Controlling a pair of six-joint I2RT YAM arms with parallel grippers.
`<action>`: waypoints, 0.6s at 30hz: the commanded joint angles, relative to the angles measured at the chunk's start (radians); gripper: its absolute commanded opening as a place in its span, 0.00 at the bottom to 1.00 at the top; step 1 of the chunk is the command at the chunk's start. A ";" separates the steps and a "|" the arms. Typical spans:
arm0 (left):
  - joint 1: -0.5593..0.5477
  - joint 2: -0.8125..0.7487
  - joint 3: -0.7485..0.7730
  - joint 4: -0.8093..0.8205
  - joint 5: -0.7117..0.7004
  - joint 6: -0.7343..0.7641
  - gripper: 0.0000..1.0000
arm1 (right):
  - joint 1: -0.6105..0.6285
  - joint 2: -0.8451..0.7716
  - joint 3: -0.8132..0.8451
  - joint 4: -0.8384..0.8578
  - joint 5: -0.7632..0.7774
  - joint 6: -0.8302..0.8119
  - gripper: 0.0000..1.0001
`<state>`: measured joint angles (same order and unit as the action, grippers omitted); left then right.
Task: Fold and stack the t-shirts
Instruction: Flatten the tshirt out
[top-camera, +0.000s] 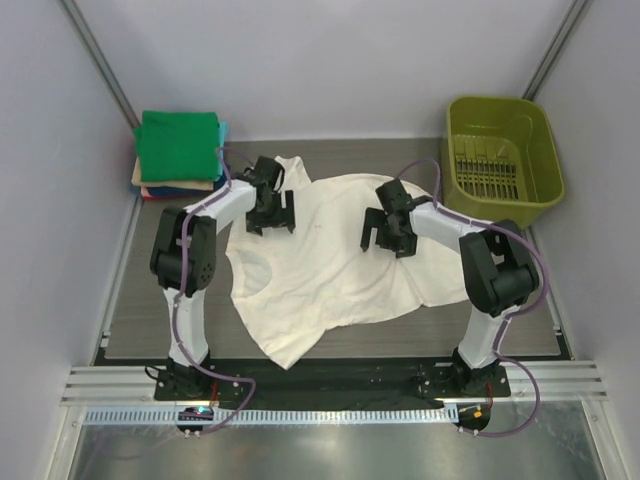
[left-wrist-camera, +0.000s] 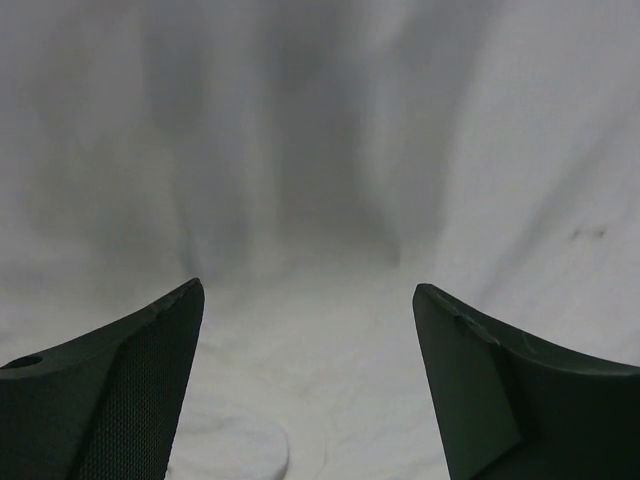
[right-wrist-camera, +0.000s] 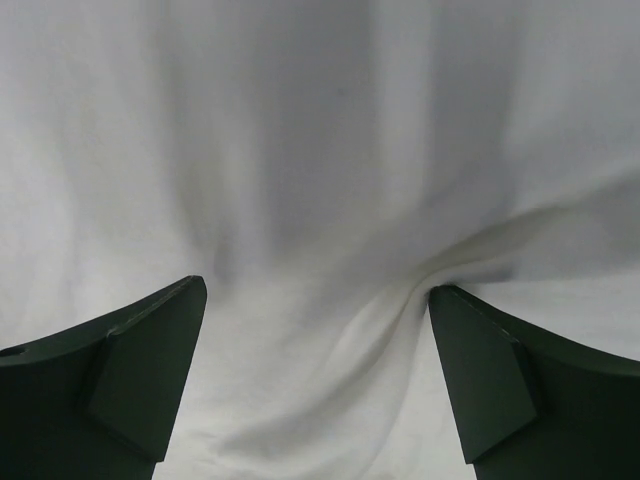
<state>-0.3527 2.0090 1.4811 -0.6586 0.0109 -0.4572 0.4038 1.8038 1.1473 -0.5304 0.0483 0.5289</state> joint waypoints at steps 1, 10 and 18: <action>0.064 0.149 0.280 -0.067 -0.112 0.054 0.86 | 0.006 0.182 0.096 0.107 -0.110 0.028 1.00; 0.074 0.406 1.116 -0.465 -0.152 0.134 0.93 | 0.009 0.319 0.554 -0.092 -0.145 0.016 1.00; -0.078 -0.182 0.216 -0.201 -0.120 0.011 0.96 | 0.001 0.079 0.410 -0.137 0.013 -0.027 1.00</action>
<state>-0.3836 1.9781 1.9495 -0.9283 -0.1482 -0.3817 0.4065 2.0399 1.5879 -0.6331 -0.0166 0.5247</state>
